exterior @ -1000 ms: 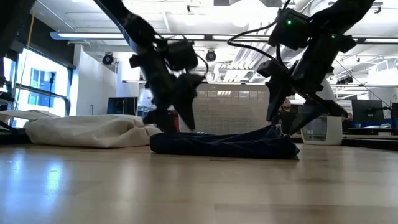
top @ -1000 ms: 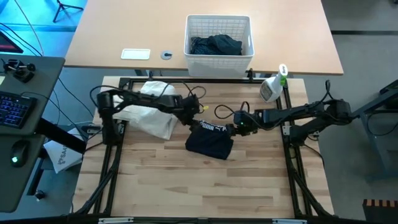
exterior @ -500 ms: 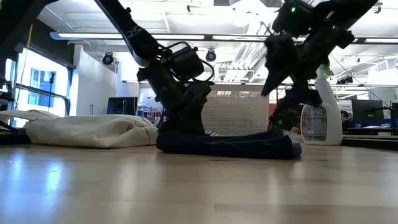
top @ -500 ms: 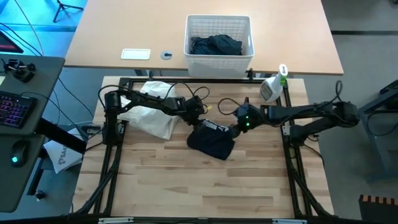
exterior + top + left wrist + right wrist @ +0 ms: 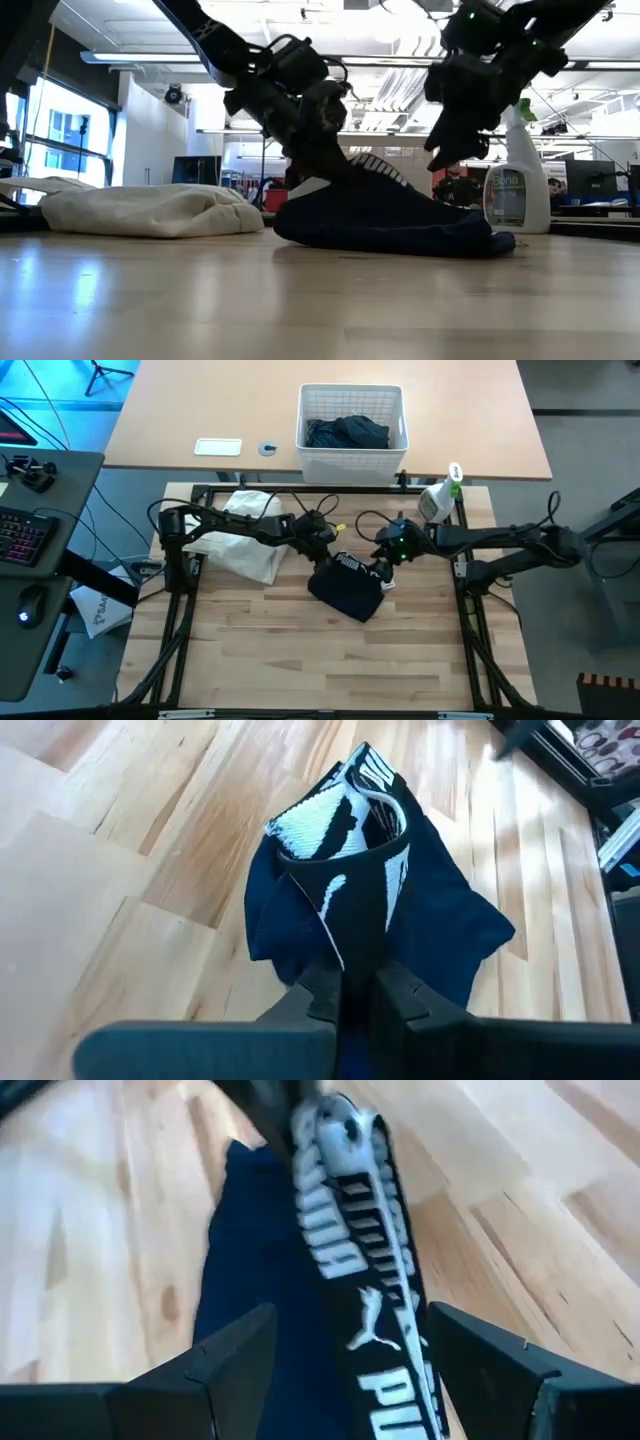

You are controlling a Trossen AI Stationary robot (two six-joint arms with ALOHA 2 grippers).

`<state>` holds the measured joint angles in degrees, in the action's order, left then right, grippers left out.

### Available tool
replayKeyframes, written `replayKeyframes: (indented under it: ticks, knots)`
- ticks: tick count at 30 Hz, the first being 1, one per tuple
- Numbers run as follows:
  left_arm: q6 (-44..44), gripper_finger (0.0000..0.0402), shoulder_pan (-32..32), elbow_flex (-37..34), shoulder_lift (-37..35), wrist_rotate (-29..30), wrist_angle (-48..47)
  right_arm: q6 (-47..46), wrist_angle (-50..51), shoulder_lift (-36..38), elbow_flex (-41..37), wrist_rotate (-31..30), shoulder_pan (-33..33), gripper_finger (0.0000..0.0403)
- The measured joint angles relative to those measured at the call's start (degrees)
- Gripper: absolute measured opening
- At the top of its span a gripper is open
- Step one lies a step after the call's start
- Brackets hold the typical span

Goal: Fold laundry
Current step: Fold the blue underwear

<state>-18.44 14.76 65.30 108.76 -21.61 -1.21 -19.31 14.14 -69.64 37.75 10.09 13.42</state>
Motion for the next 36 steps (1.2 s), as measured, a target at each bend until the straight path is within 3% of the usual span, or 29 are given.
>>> replayKeyframes:
  ticks: [6, 9, 14, 19, 23, 29, 36]
  knots:
    - [-0.3, 0.0003, -0.1, 0.0, -0.1, 0.0, -0.6, -2.6, 0.5, -6.3, 0.0, -0.6, 3.5, 0.0257]
    - [-0.3, 0.0003, -0.2, 0.0, -0.1, 0.0, -0.9, -2.3, -0.7, -10.5, -0.1, 5.7, 7.7, 0.0276]
    - [-0.4, 0.0003, -0.2, 0.0, -0.1, 0.0, -1.0, 1.4, -2.7, -18.3, -0.1, 21.2, 12.8, 0.0326]
    - [-0.8, 0.0003, -0.2, 0.0, -0.2, -0.1, -1.7, 3.7, -3.1, -24.5, 0.3, 24.1, 9.8, 0.0324]
    - [-0.9, 0.0003, -0.2, 0.0, -0.2, -0.1, -3.8, 1.6, -3.6, -25.3, 0.3, 23.7, 5.4, 0.0274]
    - [-1.2, 0.0003, -0.2, 0.0, -0.2, 1.1, -6.7, -1.8, -2.8, -25.8, 0.2, 21.4, -0.5, 0.0157]
    - [-2.0, 0.0003, -0.1, 0.0, -0.2, 1.6, -6.6, -2.1, -3.4, -26.0, 0.0, 20.1, -1.3, 0.0025]
